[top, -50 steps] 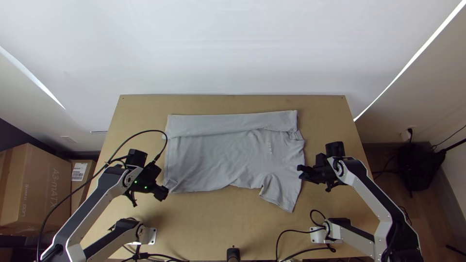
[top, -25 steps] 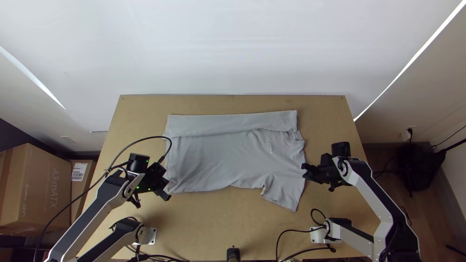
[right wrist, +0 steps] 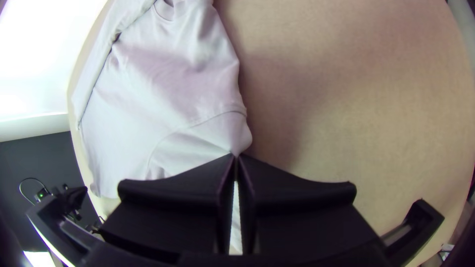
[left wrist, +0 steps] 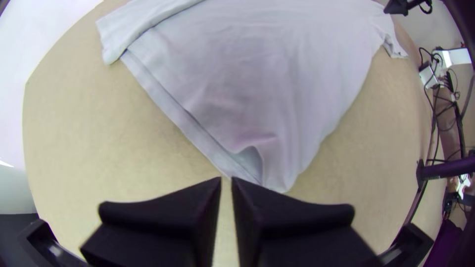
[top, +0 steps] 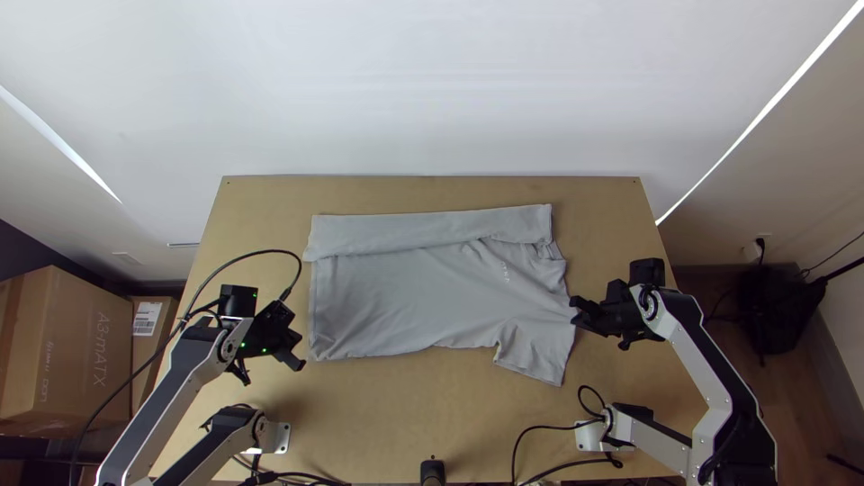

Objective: Fold the t-shirt

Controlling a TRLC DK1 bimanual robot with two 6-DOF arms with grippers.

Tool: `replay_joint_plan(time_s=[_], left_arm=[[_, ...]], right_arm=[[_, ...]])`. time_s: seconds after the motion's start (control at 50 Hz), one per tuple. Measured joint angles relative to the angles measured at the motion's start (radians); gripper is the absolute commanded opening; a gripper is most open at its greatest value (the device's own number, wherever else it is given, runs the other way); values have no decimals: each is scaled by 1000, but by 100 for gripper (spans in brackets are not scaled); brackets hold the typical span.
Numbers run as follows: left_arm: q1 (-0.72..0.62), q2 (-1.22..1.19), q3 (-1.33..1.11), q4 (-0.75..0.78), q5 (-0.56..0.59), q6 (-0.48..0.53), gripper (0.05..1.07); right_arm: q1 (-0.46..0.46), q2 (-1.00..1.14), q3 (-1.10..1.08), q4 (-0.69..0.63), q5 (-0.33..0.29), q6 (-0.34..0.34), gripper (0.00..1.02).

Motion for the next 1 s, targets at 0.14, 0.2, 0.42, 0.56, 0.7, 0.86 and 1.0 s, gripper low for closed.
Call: replay_joint_plan(time_s=[0.14, 0.2, 0.42, 0.56, 0.7, 0.86, 1.0], left_arm=[[-29, 0, 0, -21, 4, 8, 79], [-29, 0, 0, -45, 20, 19, 84], [-41, 27, 0, -82, 51, 52, 83], [-59, 61, 0, -79, 76, 55, 83], [-89, 123, 0, -57, 79, 55, 83], [-109, 172, -6, -16, 100, 48, 32], [-109, 169, -18, -1, 166, 43, 8]], right_arm=[[7, 2, 4, -4, 0, 0, 2], [8, 2, 4, -8, 0, 0, 2], [7, 4, 4, -11, 0, 0, 2], [7, 8, 4, -11, 0, 0, 2], [7, 14, 4, -11, 0, 0, 2], [7, 14, 4, -11, 0, 0, 2], [7, 13, 4, -18, 0, 0, 2]])
